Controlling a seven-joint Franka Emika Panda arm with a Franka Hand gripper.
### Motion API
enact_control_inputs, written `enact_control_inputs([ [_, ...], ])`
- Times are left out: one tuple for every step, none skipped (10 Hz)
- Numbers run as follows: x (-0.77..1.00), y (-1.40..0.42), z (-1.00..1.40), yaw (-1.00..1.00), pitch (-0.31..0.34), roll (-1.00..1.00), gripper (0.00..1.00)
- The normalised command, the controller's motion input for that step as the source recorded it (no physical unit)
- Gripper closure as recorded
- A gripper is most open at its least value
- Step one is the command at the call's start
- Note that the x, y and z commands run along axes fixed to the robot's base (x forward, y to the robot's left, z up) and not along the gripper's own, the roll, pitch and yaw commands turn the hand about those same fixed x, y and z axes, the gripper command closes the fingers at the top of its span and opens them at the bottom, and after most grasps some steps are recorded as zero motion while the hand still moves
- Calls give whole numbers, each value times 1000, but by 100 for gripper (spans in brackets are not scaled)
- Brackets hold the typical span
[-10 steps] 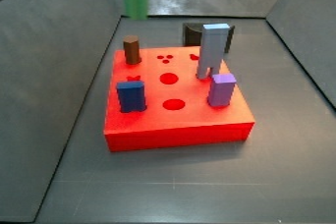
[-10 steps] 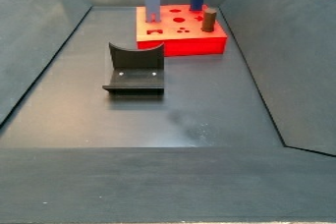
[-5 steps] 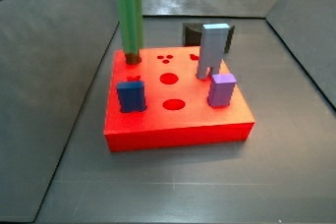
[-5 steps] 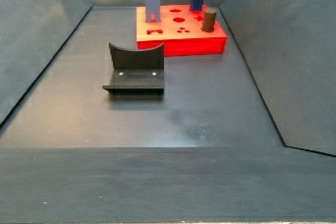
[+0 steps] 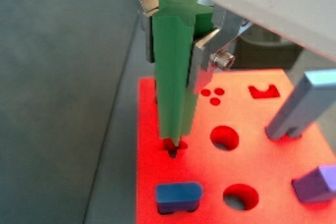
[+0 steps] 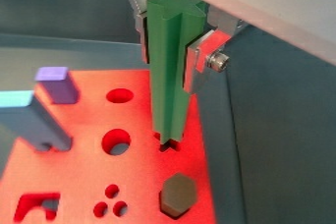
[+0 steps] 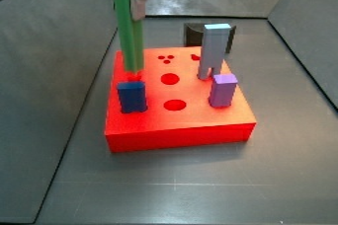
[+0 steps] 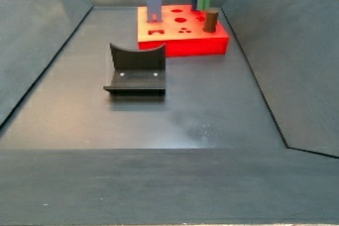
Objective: Pick up the star object. Move up. Move to above the board. Insert the star object.
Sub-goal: Insert the star object.
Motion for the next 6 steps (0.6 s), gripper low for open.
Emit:
enact_control_inputs([
  [0, 0, -31, -34, 0, 0, 100],
  [134, 63, -186, -931, 0, 0, 100],
  [140, 57, -80, -466, 0, 0, 100],
  [0, 0, -11, -9, 0, 0, 100],
  [11, 0, -131, -14, 0, 0, 100],
  [0, -77, -240, 0, 0, 10, 100],
])
